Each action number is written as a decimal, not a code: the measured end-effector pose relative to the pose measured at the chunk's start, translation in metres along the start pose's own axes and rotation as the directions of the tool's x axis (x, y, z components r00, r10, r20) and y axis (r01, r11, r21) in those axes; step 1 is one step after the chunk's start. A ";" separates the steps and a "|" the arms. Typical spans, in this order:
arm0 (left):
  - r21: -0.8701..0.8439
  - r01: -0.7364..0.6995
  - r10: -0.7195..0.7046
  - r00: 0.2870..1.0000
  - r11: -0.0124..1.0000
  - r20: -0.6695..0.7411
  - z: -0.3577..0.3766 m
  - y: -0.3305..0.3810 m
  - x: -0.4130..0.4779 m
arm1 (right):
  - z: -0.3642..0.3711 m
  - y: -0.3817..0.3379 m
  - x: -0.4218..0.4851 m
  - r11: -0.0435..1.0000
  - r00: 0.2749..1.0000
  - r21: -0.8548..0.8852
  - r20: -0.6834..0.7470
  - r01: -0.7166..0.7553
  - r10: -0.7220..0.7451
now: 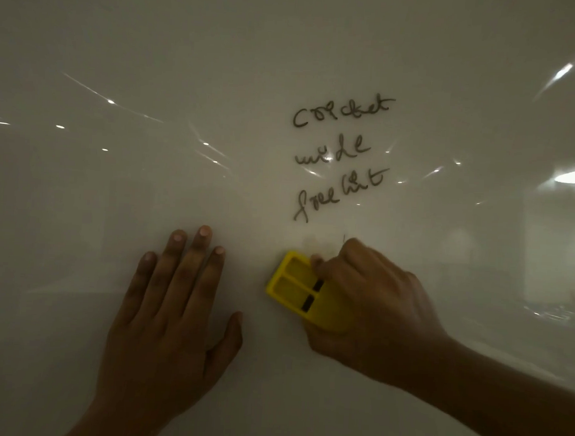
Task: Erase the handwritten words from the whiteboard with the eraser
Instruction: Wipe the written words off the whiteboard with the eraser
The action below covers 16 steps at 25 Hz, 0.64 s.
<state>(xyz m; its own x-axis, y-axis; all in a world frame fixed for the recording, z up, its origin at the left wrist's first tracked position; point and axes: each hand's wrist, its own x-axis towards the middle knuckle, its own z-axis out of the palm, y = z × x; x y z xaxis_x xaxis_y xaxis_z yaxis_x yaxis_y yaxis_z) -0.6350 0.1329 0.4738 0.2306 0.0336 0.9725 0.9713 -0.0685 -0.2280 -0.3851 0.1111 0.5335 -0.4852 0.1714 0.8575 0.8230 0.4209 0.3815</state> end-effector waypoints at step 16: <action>0.011 0.009 -0.008 0.998 1.000 -0.069 0.006 0.001 0.000 | -0.033 0.089 0.040 0.759 0.712 0.227 -0.262 -0.610 0.651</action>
<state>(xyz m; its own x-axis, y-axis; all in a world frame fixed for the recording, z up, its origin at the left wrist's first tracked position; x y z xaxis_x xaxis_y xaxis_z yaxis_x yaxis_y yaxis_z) -0.6340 0.1385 0.4733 0.2180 -0.0345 0.9753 0.9739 -0.0569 -0.2197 -0.3213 0.1263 0.6129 0.2676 0.1628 0.9497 0.8534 0.4175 -0.3121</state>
